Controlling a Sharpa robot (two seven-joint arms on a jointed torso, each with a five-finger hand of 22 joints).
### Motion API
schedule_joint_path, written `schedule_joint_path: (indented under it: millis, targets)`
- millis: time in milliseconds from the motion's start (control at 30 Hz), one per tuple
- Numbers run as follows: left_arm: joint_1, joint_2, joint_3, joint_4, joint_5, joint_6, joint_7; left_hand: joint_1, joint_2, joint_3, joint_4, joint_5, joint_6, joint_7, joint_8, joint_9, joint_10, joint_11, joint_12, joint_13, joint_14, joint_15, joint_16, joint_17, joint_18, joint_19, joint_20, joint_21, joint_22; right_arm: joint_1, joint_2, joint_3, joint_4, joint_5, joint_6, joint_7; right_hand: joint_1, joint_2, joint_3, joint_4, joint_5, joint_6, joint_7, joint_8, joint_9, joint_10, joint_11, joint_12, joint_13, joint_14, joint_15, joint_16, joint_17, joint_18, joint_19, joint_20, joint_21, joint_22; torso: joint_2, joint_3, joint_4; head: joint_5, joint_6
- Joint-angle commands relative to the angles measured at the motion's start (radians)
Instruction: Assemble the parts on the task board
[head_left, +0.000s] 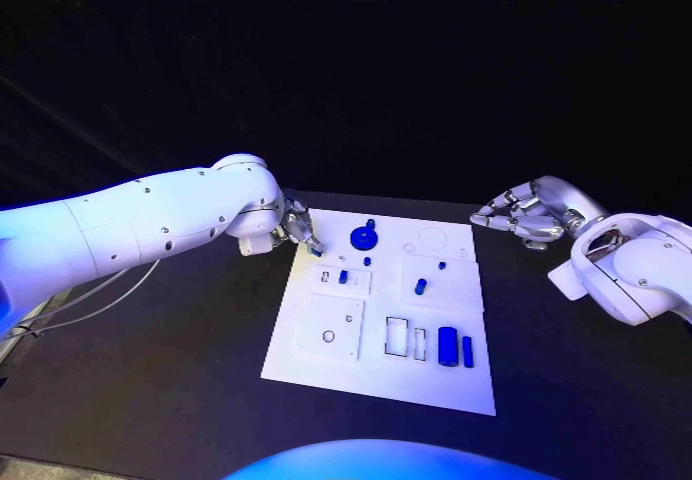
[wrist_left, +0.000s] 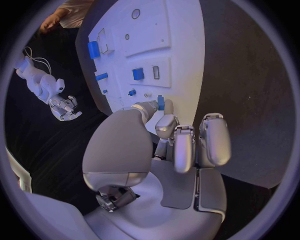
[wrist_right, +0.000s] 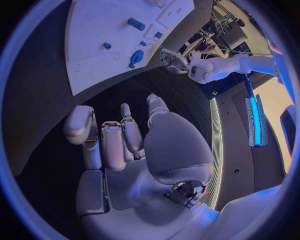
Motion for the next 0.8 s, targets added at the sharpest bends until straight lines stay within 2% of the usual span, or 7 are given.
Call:
schedule_joint_path:
  millis: [33, 200, 333, 467, 633, 800]
  targets:
    - [-0.001, -0.025, 0.0, 0.046, 0.063, -0.077, 0.01, -0.017, -0.008, 0.2, -0.183, -0.001, 0.003, -0.008, 0.01, 0.004, 0.008, 0.0, 0.007, 0.001, 0.072, -0.001, -0.003, 0.144, 0.014, 0.008, -0.002, 0.006, 0.002, -0.001, 0.0, 0.0, -0.001, -0.002, 0.005, 0.004, -0.001, 0.011, -0.003, 0.003, 0.004, -0.005, -0.003, 0.005, 0.002, 0.002, -0.008, 0.001, 0.001, 0.042, -0.008, -0.004, 0.0, 0.009, 0.001, -0.007, -0.007, -0.001, 0.001, -0.001, -0.0005, 0.004, -0.002]
    - [-0.012, -0.065, -0.001, 0.111, 0.059, -0.144, 0.016, -0.039, -0.026, 0.24, -0.202, -0.001, 0.008, -0.012, 0.025, 0.008, 0.015, -0.003, 0.011, 0.005, 0.072, -0.004, -0.003, 0.144, 0.011, 0.014, -0.005, 0.012, 0.012, -0.003, 0.0, 0.0, -0.002, -0.002, 0.006, 0.003, -0.001, 0.011, -0.003, 0.003, 0.004, -0.005, -0.003, 0.005, 0.002, 0.002, -0.008, 0.001, 0.001, 0.042, -0.008, -0.004, 0.0, 0.009, 0.001, -0.007, -0.007, -0.001, 0.0, -0.0008, 0.0011, 0.007, -0.002]
    - [-0.024, -0.079, -0.001, 0.141, 0.045, -0.182, 0.021, -0.05, -0.034, 0.258, -0.209, -0.001, 0.012, -0.014, 0.034, 0.011, 0.017, -0.006, 0.011, 0.005, 0.072, -0.006, -0.003, 0.145, 0.011, 0.016, -0.006, 0.014, 0.016, -0.003, 0.001, 0.0, -0.003, -0.002, 0.006, 0.003, -0.001, 0.011, -0.003, 0.003, 0.004, -0.005, -0.003, 0.005, 0.002, 0.002, -0.008, 0.001, 0.001, 0.042, -0.008, -0.004, 0.0, 0.009, 0.001, -0.007, -0.007, -0.001, 0.0, -0.0012, 0.0015, 0.008, -0.003]
    - [-0.045, -0.088, -0.001, 0.172, 0.01, -0.214, 0.025, -0.057, -0.04, 0.271, -0.213, -0.002, 0.013, -0.016, 0.039, 0.012, 0.017, -0.007, 0.007, -0.002, 0.072, -0.007, -0.003, 0.145, 0.01, 0.017, -0.007, 0.015, 0.019, -0.005, 0.001, 0.0, -0.004, -0.002, 0.006, 0.003, -0.002, 0.012, -0.004, 0.005, 0.005, -0.005, -0.003, 0.006, 0.002, 0.002, -0.008, 0.001, 0.002, 0.042, -0.008, -0.005, -0.001, 0.009, 0.001, -0.008, -0.007, -0.001, 0.001, -0.002, 0.0005, 0.01, -0.004]
    - [-0.064, -0.085, -0.002, 0.188, -0.04, -0.216, 0.024, -0.065, -0.045, 0.282, -0.217, -0.002, 0.015, -0.017, 0.045, 0.014, 0.017, -0.009, 0.003, -0.009, 0.073, -0.008, -0.003, 0.145, 0.01, 0.019, -0.008, 0.017, 0.022, -0.006, 0.002, 0.0, -0.004, -0.002, 0.006, 0.003, -0.002, 0.012, -0.004, 0.005, 0.005, -0.005, -0.003, 0.006, 0.002, 0.002, -0.008, 0.001, 0.002, 0.042, -0.008, -0.005, -0.001, 0.009, 0.001, -0.008, -0.007, -0.001, 0.001, -0.0019, 0.0001, 0.012, -0.007]
    - [-0.073, -0.08, -0.004, 0.191, -0.08, -0.207, 0.023, -0.071, -0.048, 0.287, -0.219, -0.003, 0.016, -0.019, 0.049, 0.015, 0.017, -0.01, -0.001, -0.015, 0.073, -0.009, -0.003, 0.145, 0.009, 0.021, -0.009, 0.018, 0.025, -0.007, 0.002, 0.0, -0.004, -0.002, 0.006, 0.004, -0.002, 0.012, -0.004, 0.005, 0.005, -0.005, -0.003, 0.006, 0.002, 0.002, -0.008, 0.001, 0.002, 0.042, -0.008, -0.005, -0.001, 0.009, 0.001, -0.008, -0.007, -0.001, 0.001, -0.0013, 0.0004, 0.012, -0.008]
